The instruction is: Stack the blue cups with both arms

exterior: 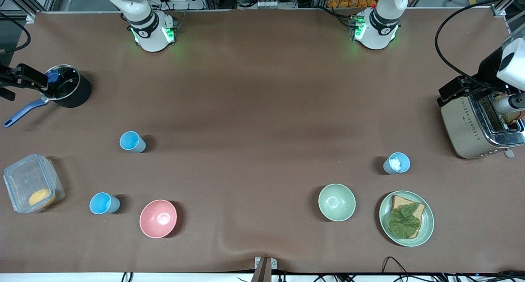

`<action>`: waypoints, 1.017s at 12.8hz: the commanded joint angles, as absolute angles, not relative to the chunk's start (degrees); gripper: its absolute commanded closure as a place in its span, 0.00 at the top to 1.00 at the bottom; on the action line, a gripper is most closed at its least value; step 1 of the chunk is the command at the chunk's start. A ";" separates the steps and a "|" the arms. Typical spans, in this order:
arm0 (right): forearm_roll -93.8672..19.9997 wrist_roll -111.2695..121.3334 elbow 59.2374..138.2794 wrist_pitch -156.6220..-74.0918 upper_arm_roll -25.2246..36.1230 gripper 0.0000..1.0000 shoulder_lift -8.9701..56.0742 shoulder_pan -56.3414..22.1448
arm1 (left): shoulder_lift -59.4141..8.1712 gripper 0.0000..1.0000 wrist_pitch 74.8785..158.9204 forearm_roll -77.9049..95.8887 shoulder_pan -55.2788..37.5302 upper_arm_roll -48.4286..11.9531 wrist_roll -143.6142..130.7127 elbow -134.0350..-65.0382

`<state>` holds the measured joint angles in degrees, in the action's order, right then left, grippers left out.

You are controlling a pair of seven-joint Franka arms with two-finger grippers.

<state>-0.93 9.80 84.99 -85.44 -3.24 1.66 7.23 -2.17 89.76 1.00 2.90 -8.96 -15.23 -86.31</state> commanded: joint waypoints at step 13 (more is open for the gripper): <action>-2.37 16.96 85.25 -72.77 -2.99 1.00 14.06 8.26 | -17.20 1.00 116.34 -5.45 4.82 -8.00 -12.83 -105.99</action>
